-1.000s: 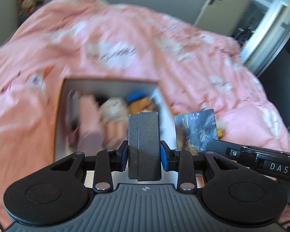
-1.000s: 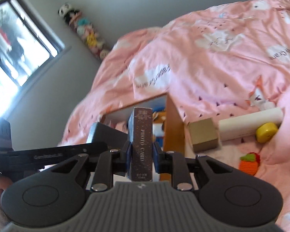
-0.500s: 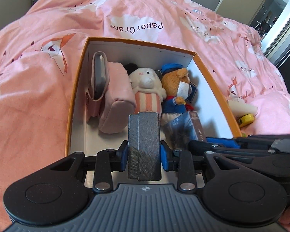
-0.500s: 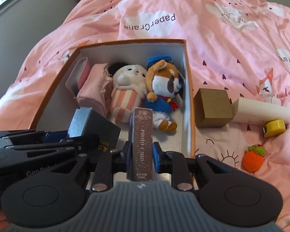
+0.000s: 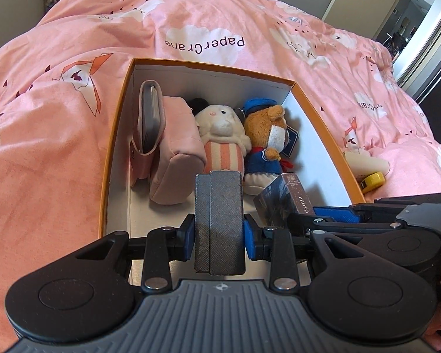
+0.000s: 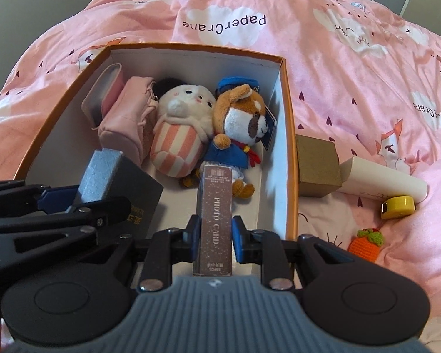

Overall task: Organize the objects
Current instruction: 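Carry the grey box and photo card over the box with both grippers, then lower the grey box and photo card into the box beside the plush toys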

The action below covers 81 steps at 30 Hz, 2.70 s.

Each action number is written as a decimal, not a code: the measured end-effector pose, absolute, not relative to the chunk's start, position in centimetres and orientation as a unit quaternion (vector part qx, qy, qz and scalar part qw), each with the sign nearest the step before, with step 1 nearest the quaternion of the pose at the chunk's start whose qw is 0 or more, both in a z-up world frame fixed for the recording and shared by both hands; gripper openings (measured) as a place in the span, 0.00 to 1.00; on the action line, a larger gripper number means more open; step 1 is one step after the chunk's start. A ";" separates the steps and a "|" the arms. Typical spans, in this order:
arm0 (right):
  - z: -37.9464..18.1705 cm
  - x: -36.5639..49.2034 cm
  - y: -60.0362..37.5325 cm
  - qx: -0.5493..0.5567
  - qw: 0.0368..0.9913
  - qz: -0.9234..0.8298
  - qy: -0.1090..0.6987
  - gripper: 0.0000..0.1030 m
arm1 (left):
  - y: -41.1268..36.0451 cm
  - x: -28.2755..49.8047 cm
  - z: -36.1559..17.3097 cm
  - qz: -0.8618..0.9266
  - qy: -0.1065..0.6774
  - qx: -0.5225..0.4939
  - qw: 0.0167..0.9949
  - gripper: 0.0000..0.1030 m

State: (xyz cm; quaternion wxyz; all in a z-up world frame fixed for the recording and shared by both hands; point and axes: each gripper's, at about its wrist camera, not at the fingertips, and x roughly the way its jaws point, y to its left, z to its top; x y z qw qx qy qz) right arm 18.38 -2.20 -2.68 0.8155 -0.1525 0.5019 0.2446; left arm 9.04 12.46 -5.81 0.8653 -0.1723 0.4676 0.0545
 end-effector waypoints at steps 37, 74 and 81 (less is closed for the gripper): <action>-1.4 16.8 -2.2 -0.296 0.767 0.383 0.421 0.22 | 12.5 9.1 -6.4 0.031 0.475 -0.196 0.857 0.36; -3.1 20.2 -0.5 -0.285 0.690 0.372 0.551 0.00 | 12.2 11.2 -8.2 -0.004 0.476 -0.239 0.846 0.36; -1.5 18.8 0.4 -0.448 0.662 0.394 0.454 0.05 | 12.8 10.7 -7.5 0.003 0.473 -0.242 0.847 0.36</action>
